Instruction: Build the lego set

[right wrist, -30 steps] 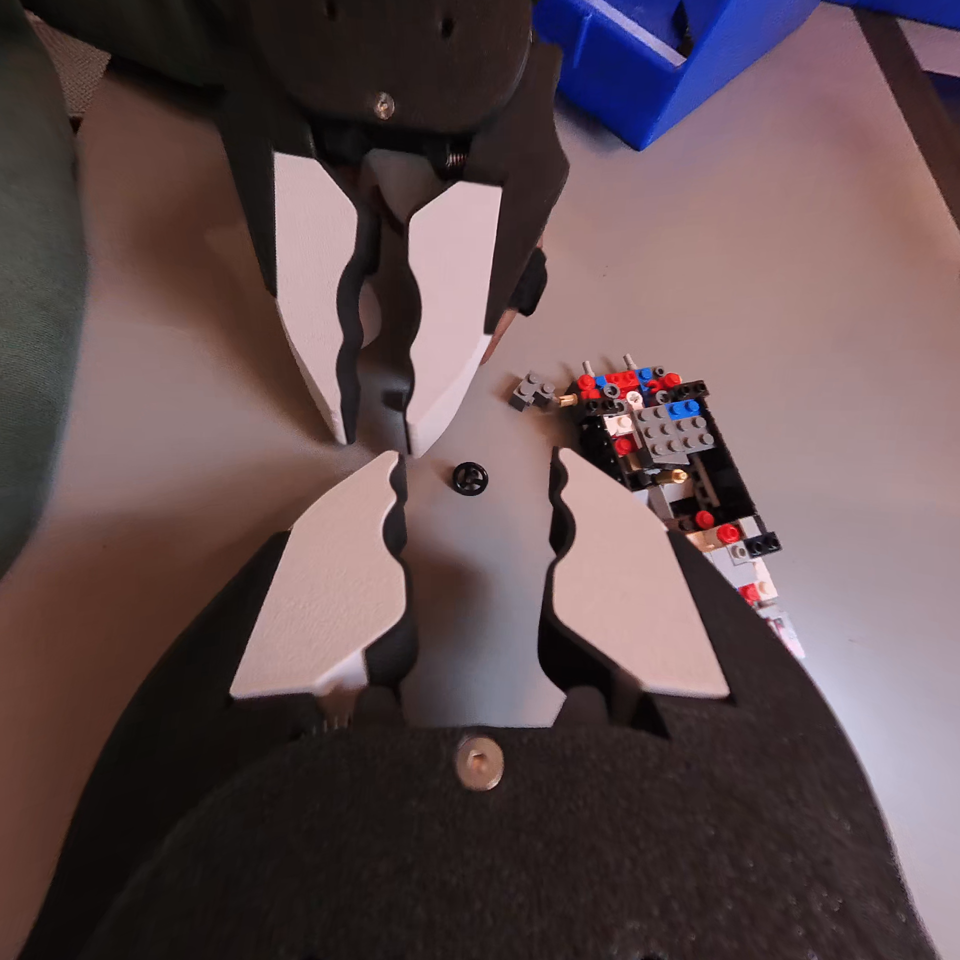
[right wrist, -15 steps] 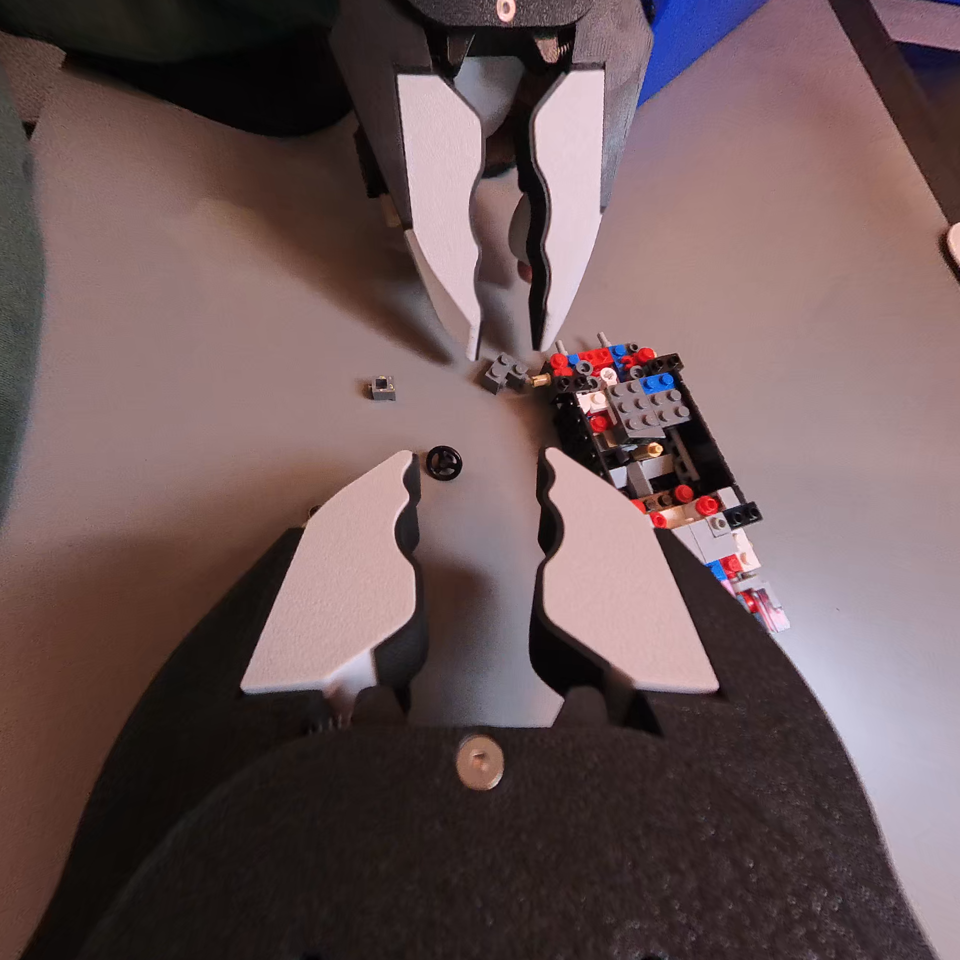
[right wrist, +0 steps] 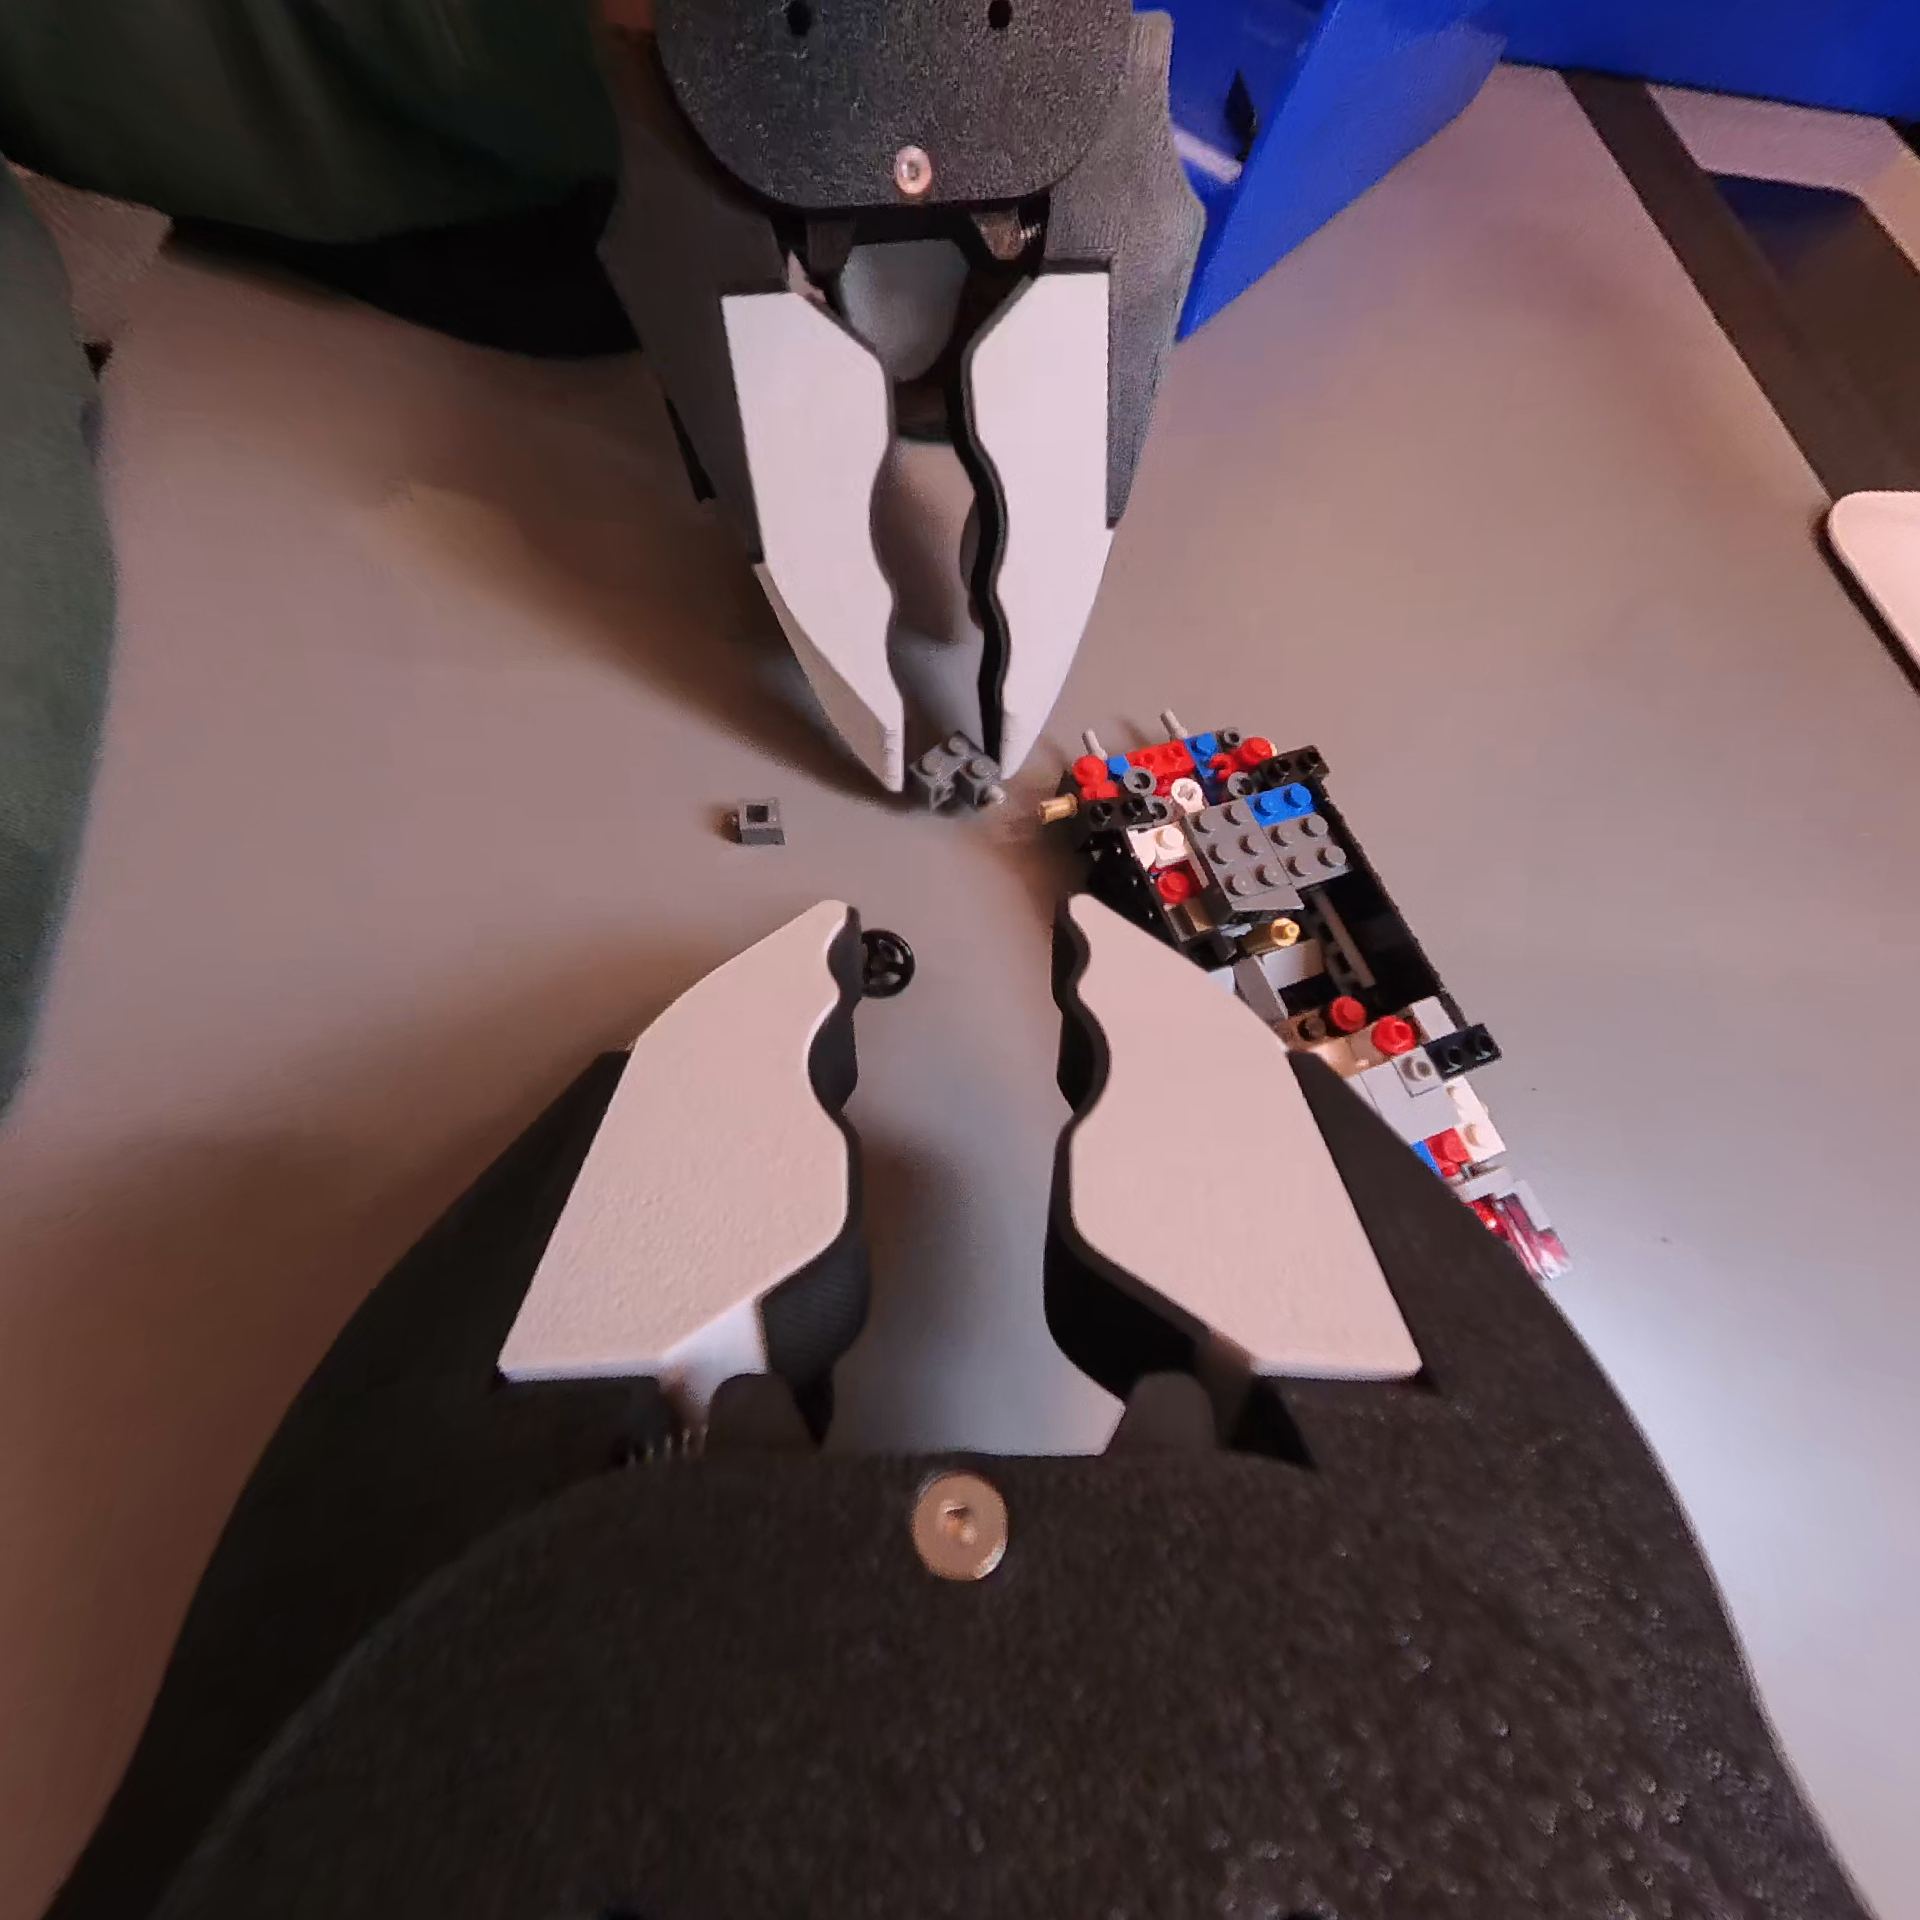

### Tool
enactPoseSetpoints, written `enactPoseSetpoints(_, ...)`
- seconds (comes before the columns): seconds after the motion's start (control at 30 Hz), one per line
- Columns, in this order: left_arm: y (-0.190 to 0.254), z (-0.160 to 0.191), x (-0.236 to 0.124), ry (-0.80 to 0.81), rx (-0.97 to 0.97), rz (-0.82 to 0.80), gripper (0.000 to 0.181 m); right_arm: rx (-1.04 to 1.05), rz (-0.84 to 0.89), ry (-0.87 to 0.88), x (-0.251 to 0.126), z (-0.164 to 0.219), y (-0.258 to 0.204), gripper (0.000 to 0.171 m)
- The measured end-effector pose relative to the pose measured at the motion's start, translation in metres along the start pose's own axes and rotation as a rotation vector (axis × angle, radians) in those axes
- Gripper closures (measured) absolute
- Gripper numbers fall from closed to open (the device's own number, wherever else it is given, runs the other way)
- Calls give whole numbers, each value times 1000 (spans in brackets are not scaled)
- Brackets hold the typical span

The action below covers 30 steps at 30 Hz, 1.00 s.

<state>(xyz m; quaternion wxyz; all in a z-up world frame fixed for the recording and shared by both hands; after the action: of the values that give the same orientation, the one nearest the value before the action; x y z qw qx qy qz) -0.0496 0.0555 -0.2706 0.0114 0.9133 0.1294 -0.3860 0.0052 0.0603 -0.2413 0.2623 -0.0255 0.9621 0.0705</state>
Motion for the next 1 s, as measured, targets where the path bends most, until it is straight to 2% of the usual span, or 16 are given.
enactPoseSetpoints(0.17, 17, -46, -16, 280, 146, 24, 162, 19, -41, 151, -5, -24, -8, 144)
enactPoseSetpoints(0.27, 22, -58, -20, 349, 183, 15, 162, 38, -70, 205, -6, -32, -13, 151)
enactPoseSetpoints(0.6, 35, -68, -29, 454, 261, 61, 162, 147, -204, 263, -12, -36, -21, 152)
enactPoseSetpoints(0.73, 39, -72, -31, 474, 287, 62, 162, 188, -262, 287, -15, -40, -26, 160)
enactPoseSetpoints(0.87, 38, -73, -32, 484, 267, 60, 162, 197, -258, 294, -15, -41, -25, 164)
enactPoseSetpoints(1.0, 26, -77, -33, 505, 190, 20, 162, 195, -182, 313, -18, -44, -13, 165)
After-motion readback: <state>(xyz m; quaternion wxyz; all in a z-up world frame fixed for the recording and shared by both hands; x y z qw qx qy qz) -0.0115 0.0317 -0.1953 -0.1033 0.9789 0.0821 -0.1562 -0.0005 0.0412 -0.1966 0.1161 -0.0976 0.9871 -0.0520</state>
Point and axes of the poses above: each gripper's, where its closed fingertips meet, x out along the fingers, z out of its underside, y = z × x across the jaws, the point moved 1 cm from there along -x, back along the fingers, and after that the axes turned 3 degrees about y, right-handed, at the moved point
